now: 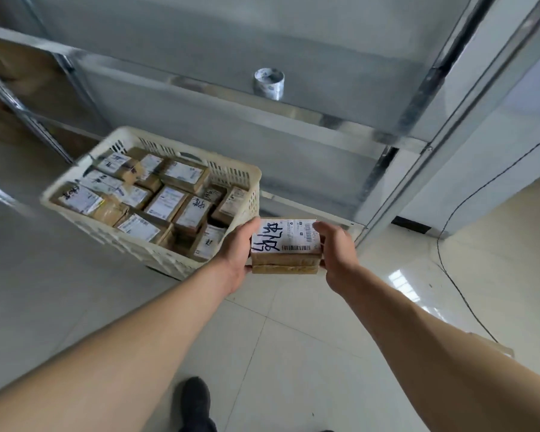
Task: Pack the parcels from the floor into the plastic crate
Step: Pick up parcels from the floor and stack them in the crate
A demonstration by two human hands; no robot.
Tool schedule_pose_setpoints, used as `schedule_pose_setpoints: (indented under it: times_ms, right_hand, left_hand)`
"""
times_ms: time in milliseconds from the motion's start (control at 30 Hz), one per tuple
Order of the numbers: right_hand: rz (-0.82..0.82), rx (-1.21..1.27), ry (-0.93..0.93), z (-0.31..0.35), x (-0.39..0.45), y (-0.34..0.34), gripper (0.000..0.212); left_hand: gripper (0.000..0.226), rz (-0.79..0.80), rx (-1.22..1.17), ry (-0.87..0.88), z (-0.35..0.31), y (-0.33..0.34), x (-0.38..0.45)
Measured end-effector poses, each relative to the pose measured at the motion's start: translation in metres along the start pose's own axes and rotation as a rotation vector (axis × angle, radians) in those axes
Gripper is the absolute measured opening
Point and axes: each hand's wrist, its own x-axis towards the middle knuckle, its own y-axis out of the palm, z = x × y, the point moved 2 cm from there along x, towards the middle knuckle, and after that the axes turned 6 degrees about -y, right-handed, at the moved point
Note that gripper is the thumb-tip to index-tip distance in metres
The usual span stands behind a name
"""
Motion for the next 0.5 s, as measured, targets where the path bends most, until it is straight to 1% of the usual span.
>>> schedule_pose_setpoints:
  times_ms: [33, 67, 267, 367, 500]
  right_hand:
    - [0.011, -0.008, 0.000, 0.001, -0.004, 0.020, 0.052]
    - [0.023, -0.016, -0.002, 0.003, -0.009, 0.041, 0.054]
    - [0.100, -0.033, -0.030, 0.013, -0.031, 0.155, 0.031]
    - [0.142, -0.043, -0.024, 0.012, -0.035, 0.198, 0.014]
    - [0.164, -0.061, -0.013, 0.007, -0.033, 0.234, 0.013]
  left_hand:
    - [0.041, -0.005, -0.002, 0.000, -0.006, -0.020, -0.001]
    - [0.041, -0.010, -0.008, 0.003, -0.012, -0.040, -0.001]
    - [0.043, -0.029, 0.016, 0.013, -0.045, -0.154, 0.005]
    - [0.042, -0.051, 0.020, 0.031, -0.056, -0.194, 0.012]
    - [0.039, -0.086, 0.014, 0.025, -0.062, -0.230, 0.026]
